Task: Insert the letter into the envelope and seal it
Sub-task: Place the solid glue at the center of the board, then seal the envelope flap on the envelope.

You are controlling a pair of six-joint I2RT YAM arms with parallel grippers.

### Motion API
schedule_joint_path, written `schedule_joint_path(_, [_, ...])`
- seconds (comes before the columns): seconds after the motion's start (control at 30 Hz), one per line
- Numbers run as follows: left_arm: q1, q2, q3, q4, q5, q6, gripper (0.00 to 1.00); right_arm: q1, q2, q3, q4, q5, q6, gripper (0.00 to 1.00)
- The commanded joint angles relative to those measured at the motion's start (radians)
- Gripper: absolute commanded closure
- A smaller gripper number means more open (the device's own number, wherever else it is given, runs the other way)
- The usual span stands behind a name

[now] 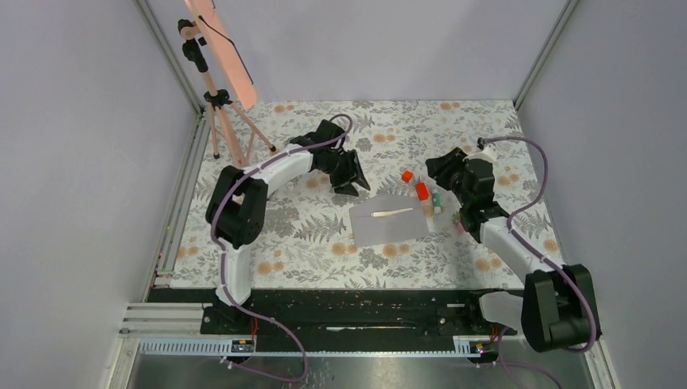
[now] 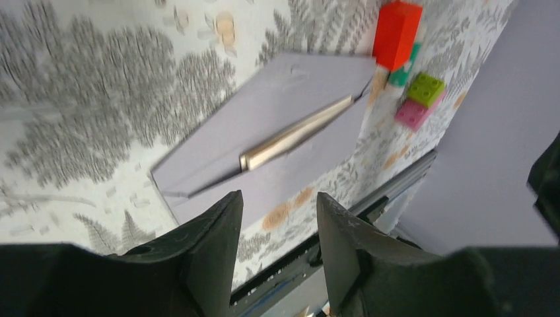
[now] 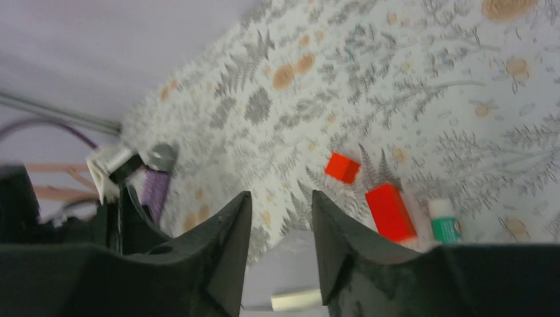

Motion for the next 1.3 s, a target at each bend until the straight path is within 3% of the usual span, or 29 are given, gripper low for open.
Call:
schedule_joint_path(0.0, [0.013, 0.112, 0.158, -0.066, -0.054, 0.049, 0.53, 0.045, -0.053, 0.05, -0.517, -0.017, -0.112, 0.6])
schedule_joint_path(0.3, [0.013, 0.27, 0.341, -0.119, -0.088, 0.063, 0.52, 0.055, -0.047, 0.02, -0.675, -0.062, -0.099, 0.93])
schedule_joint_path(0.43, [0.012, 0.302, 0.364, -0.138, -0.129, 0.083, 0.52, 0.056, 0.047, 0.055, -0.688, -0.101, -0.099, 0.99])
schedule_joint_path(1.27, [-0.02, 0.316, 0.275, -0.113, 0.001, 0.101, 0.51, 0.063, 0.344, 0.17, -0.713, -0.165, -0.09, 1.0])
